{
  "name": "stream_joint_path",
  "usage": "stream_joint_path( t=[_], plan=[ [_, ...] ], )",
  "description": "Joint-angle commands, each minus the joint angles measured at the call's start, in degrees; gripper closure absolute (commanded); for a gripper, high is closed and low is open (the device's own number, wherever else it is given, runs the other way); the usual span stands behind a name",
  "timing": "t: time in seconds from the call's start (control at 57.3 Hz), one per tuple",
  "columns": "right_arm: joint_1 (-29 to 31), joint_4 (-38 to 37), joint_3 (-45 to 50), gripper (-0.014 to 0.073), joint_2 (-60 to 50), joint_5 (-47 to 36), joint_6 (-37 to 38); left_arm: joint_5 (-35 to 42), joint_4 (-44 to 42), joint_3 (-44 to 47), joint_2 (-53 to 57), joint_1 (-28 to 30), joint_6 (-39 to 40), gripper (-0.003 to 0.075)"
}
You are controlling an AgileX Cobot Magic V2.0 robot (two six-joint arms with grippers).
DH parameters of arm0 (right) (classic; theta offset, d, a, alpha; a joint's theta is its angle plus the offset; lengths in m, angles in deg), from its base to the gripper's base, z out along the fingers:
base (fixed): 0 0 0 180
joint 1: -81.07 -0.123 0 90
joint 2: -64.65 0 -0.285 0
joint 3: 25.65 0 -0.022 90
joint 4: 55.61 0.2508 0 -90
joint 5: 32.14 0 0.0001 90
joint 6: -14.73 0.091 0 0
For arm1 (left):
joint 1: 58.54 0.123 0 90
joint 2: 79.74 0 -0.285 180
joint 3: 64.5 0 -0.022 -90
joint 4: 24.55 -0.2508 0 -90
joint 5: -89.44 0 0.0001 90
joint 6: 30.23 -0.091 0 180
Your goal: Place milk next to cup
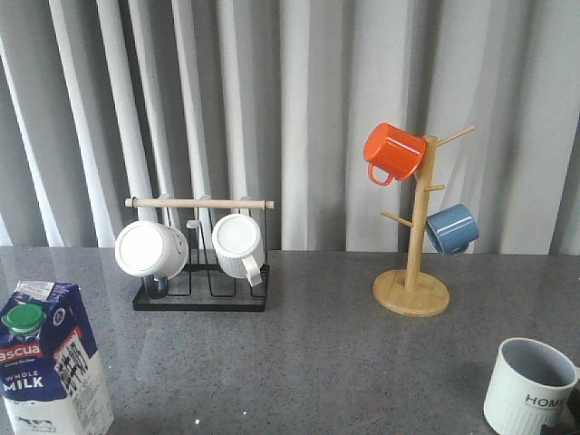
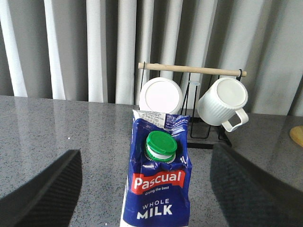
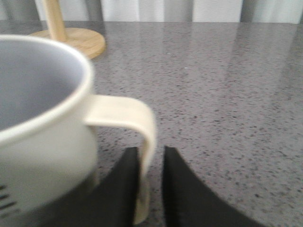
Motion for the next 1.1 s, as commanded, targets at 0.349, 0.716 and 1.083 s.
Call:
stream_joint_path(
  t=[0.349,0.716,1.083],
  plan=[
    [-7.72,-1.1,-1.29,0.0597,-6.6,-6.0,10.0,4.19,0.34,-1.95,0.18,-0.31,0.47,0.0188],
    [-34.42,32.95,-5.73,0.0597,-10.91,7.9,-14.2,4.19,0.34,-1.95,0.18,-0.31,0.47,0.0188],
    [-49.04,58.84,-10.96,0.0597,-3.5,3.41,-31.87,4.19,0.34,-1.95,0.18,-0.31,0.47,0.0188]
  ],
)
